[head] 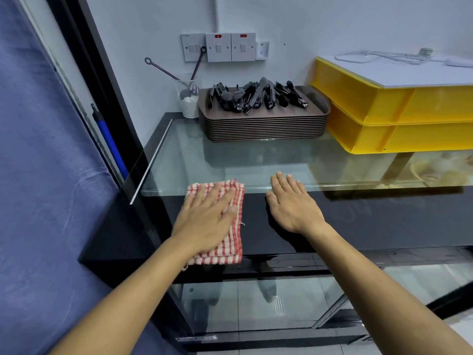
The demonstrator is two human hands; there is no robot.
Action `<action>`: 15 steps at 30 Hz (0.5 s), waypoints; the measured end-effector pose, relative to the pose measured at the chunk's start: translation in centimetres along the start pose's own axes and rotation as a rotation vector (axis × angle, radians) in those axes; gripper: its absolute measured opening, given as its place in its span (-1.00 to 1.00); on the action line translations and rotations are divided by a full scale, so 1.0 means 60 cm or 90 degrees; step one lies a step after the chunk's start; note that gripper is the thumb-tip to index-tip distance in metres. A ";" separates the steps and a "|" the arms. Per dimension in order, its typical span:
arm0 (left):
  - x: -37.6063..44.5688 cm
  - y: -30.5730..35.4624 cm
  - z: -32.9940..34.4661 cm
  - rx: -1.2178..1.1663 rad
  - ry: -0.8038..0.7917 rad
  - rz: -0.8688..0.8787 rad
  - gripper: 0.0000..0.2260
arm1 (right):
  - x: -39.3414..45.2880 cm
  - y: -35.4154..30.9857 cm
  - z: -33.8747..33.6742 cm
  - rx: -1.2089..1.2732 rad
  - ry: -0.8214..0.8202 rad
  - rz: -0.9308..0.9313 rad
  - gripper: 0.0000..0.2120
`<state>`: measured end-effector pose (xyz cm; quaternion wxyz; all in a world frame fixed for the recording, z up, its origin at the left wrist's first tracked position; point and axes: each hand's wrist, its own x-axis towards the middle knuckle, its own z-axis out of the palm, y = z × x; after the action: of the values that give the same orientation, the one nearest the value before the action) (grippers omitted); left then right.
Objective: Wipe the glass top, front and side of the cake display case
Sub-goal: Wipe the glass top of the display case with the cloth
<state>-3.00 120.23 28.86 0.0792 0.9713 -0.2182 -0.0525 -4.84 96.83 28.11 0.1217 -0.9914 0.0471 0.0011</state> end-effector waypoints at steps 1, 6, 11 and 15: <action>0.013 -0.018 -0.006 0.002 0.005 -0.020 -0.50 | 0.000 -0.001 0.001 0.002 0.002 -0.001 -0.42; 0.147 -0.080 -0.037 -0.032 0.024 -0.138 -0.47 | -0.001 -0.005 -0.002 0.012 0.011 0.003 -0.42; 0.152 0.009 -0.021 -0.026 0.006 -0.020 -0.49 | -0.004 -0.005 -0.006 0.012 0.007 0.000 -0.42; 0.085 0.023 0.000 -0.022 -0.011 0.040 -0.51 | -0.003 -0.001 -0.002 0.011 0.006 -0.002 -0.42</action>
<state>1.03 116.80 28.79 0.0960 0.9619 -0.2485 -0.0619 -4.98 96.90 28.26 0.1296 -0.9905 0.0464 -0.0045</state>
